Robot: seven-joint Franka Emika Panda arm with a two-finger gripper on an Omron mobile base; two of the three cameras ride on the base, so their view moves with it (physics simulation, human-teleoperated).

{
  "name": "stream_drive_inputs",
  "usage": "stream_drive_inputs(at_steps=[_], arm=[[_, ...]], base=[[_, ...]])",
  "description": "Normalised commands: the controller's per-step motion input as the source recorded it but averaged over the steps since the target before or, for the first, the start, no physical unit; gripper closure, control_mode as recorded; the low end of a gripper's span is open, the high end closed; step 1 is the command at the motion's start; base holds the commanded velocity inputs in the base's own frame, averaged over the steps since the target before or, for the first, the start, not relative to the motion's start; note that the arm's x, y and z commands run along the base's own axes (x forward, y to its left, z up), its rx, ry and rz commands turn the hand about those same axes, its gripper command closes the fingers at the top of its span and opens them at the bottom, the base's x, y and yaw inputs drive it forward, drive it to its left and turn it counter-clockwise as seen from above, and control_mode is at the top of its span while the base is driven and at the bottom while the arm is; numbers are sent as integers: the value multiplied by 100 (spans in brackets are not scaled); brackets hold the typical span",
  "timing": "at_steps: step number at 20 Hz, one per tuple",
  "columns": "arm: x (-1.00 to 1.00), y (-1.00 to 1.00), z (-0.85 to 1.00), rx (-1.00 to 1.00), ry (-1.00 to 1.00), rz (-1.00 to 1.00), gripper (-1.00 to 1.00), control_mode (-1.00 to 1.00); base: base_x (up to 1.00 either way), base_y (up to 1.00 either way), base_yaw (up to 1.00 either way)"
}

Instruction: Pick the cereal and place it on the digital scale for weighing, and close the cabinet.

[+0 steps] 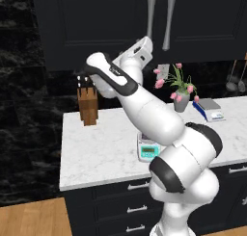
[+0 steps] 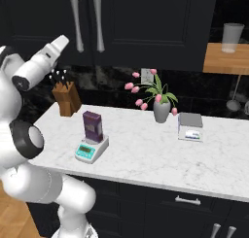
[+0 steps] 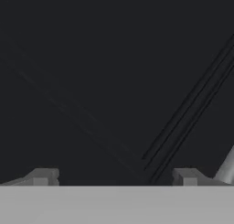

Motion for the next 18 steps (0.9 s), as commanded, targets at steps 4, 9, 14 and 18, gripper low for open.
stream_drive_inputs(at_steps=[4, 9, 14, 18], arm=[[68, -54, 8, -16, 0, -13, -100, -100], [94, -3, -2, -26, -7, -8, -100, -100], [100, 10, -21, -24, -18, 0, -100, -100], [100, 2, -33, -14, -18, 0, -100, -100]], base=[[0, 0, 0], [0, 0, 0], [0, 0, 0], [0, 0, 0]])
